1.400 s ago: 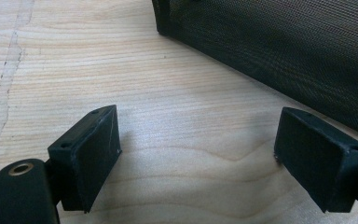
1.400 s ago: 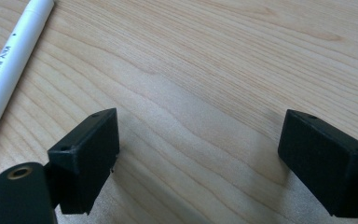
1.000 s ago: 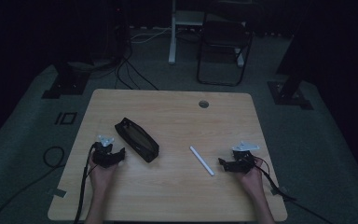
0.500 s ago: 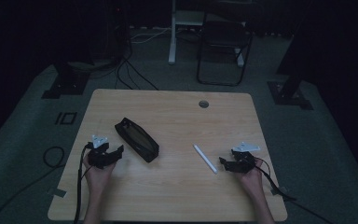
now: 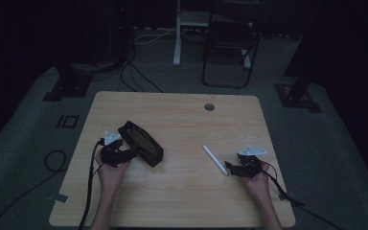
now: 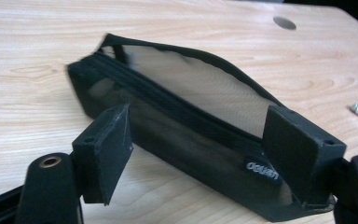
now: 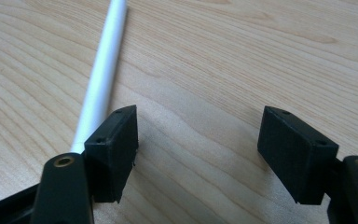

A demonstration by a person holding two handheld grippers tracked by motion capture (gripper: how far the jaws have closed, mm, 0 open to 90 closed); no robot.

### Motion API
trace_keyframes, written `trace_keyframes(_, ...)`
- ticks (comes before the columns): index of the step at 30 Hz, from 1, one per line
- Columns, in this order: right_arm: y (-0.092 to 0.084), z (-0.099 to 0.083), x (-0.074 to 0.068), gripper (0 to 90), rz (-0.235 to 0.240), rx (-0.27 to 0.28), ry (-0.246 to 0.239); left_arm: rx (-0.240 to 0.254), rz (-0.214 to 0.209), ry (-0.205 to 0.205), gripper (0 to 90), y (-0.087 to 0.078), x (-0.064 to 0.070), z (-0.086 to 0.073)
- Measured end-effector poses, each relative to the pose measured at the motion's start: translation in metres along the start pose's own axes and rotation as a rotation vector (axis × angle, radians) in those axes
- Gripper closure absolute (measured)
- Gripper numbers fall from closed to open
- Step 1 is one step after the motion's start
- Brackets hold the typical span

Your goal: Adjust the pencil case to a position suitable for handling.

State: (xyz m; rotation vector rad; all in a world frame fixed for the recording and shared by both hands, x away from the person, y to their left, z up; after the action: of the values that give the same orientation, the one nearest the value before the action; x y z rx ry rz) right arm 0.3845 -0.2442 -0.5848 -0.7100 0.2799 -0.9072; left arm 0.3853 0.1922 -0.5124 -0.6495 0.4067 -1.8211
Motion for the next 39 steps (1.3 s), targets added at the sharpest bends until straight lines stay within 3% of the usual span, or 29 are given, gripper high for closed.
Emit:
trace_keyframes(4, 0.000, 0.000, 0.000, 28.3, 0.000, 0.000, 0.000, -0.040, -0.004, 0.025, 24.2, 0.004, 0.008, -0.006)
trace_keyframes(9, 0.000, 0.000, 0.000, 28.3, 0.000, 0.000, 0.000, -0.032, 0.009, 0.101, 24.7, -0.005, 0.018, -0.015)
trace_keyframes(11, 0.000, 0.000, 0.000, 28.3, 0.000, 0.000, 0.000, -0.024, 0.025, 0.127, 29.2, -0.010, 0.016, -0.018)
trace_keyframes(15, 0.000, 0.000, 0.000, 28.2, 0.000, 0.000, 0.000, -0.032, 0.079, 0.125, 36.8, -0.011, 0.001, -0.019)
trace_keyframes(19, 0.000, 0.000, 0.000, 28.2, 0.001, 0.000, -0.001, -0.067, 0.212, 0.127, 42.9, 0.000, -0.022, -0.017)
trace_keyframes(21, 0.000, 0.000, 0.000, 28.2, 0.002, 0.001, 0.000, -0.093, 0.230, 0.110, 42.8, 0.010, -0.035, -0.017)
trace_keyframes(23, 0.000, 0.000, 0.000, 28.2, 0.002, 0.001, 0.000, -0.112, 0.205, 0.097, 42.5, 0.018, -0.042, -0.019)
trace_keyframes(28, 0.000, 0.000, 0.000, 28.2, 0.002, 0.001, 0.000, -0.130, 0.168, 0.125, 40.1, 0.028, -0.042, -0.022)
trace_keyframes(30, 0.000, 0.000, 0.000, 28.2, 0.003, 0.000, -0.001, -0.128, 0.140, 0.133, 39.6, 0.032, -0.037, -0.022)
trace_keyframes(39, 0.000, 0.000, -0.001, 28.2, 0.004, 0.000, -0.002, -0.132, 0.086, 0.174, 39.2, 0.037, -0.017, -0.025)
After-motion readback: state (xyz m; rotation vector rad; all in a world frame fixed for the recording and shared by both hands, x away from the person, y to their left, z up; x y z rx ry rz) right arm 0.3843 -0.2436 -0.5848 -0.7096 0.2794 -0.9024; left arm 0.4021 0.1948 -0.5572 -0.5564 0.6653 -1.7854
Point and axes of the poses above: each handheld gripper's, and its own axes: y roughly forward along the jaws, z roughly out of its top, x roughly to its right, the point moved 5 cm from there along y, roughly forward along the jaws, and after that the axes turned 6 degrees about -y, right-handed, at the moved point
